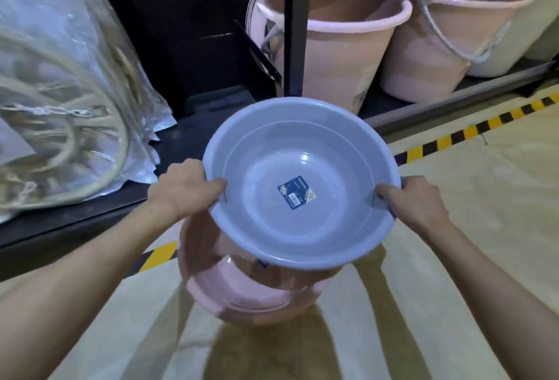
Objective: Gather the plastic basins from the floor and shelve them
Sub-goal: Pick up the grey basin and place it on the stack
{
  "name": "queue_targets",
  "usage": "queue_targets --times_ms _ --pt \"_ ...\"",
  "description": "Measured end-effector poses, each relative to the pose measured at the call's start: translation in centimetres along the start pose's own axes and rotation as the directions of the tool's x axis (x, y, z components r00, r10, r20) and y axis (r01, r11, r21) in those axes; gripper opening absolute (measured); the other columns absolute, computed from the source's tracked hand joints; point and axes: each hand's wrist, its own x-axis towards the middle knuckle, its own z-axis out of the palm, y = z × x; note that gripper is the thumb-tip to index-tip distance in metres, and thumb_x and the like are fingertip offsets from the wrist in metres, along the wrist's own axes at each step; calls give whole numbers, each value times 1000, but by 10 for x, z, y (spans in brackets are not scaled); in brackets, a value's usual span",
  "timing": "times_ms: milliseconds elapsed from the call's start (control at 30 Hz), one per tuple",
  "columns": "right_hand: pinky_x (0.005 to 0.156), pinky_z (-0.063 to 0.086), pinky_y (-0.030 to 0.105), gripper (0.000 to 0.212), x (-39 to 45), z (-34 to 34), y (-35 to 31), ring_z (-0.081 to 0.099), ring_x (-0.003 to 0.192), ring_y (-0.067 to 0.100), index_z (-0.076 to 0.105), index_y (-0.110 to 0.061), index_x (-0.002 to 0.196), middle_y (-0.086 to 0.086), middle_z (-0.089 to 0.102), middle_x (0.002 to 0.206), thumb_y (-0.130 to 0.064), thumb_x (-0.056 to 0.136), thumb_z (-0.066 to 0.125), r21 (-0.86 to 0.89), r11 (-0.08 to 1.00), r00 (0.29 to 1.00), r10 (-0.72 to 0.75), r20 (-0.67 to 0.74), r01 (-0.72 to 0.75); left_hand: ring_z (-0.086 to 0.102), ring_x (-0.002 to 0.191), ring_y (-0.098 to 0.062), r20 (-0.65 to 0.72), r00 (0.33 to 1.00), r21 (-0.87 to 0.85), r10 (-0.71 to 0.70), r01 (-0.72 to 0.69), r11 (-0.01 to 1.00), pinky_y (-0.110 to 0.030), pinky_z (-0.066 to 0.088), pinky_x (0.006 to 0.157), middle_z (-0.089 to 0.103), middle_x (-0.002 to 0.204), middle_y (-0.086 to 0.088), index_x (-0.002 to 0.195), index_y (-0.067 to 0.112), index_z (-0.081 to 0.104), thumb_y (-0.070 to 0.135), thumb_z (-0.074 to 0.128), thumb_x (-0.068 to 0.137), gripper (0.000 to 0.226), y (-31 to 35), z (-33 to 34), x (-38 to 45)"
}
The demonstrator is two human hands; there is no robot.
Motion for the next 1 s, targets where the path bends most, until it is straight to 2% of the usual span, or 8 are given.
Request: queue_targets --times_ms 133,267,400,567,667,767,867,1000 --pt "67 49 37 37 -13 21 -20 63 71 32 62 -12 66 8 67 72 -47 62 54 -49 998 997 -46 69 49 62 80 -35 26 997 -2 -72 72 997 -36 46 65 63 80 -10 71 12 59 49 62 74 38 -41 1 -17" --pt "63 41 33 36 -18 46 -28 59 69 27 64 -15 72 6 66 77 -50 66 56 -153 985 993 -65 101 80 60 79 -31 14 987 8 -160 160 987 -35 45 67 62 81 -5 75 15 61 47 65 79 32 -71 10 -30" --pt "65 44 33 38 -24 70 -23 61 69 27 64 -19 73 3 65 76 -55 68 52 -247 962 988 -87 124 116 60 79 -32 33 974 56 -224 222 973 -35 48 71 62 82 -6 77 15 63 49 62 82 35 -92 26 -36" --pt "60 38 30 36 -30 89 -5 59 66 24 61 -21 71 2 63 75 -55 73 52 -335 935 985 -64 159 115 62 89 -33 119 965 75 -232 225 972 -40 53 84 66 87 -7 75 17 64 50 57 86 35 -107 53 -40" --pt "55 33 28 32 -35 101 11 57 62 20 63 -21 70 -1 63 70 -51 77 53 -366 924 983 -43 181 108 60 88 -32 143 967 94 -210 198 976 -37 51 79 64 90 -5 79 20 58 48 54 87 29 -111 70 -42" --pt "62 41 30 33 -37 111 23 61 68 24 63 -22 74 1 65 76 -52 77 52 -374 924 976 7 217 76 58 87 -32 123 972 116 -202 189 975 -37 50 78 60 87 -4 81 21 54 48 50 89 29 -112 83 -41" --pt "63 42 31 34 -32 116 25 61 68 24 64 -22 74 1 66 77 -53 77 50 -384 921 976 17 215 69 58 83 -32 97 971 121 -220 208 971 -37 46 72 56 79 -2 82 20 53 49 48 90 31 -112 91 -37" --pt "58 37 30 35 -29 122 29 59 66 22 64 -22 74 1 65 75 -53 79 49 -404 911 978 5 207 81 59 87 -33 100 967 122 -233 221 968 -37 44 71 62 89 -5 88 21 56 54 44 90 35 -121 105 -35"
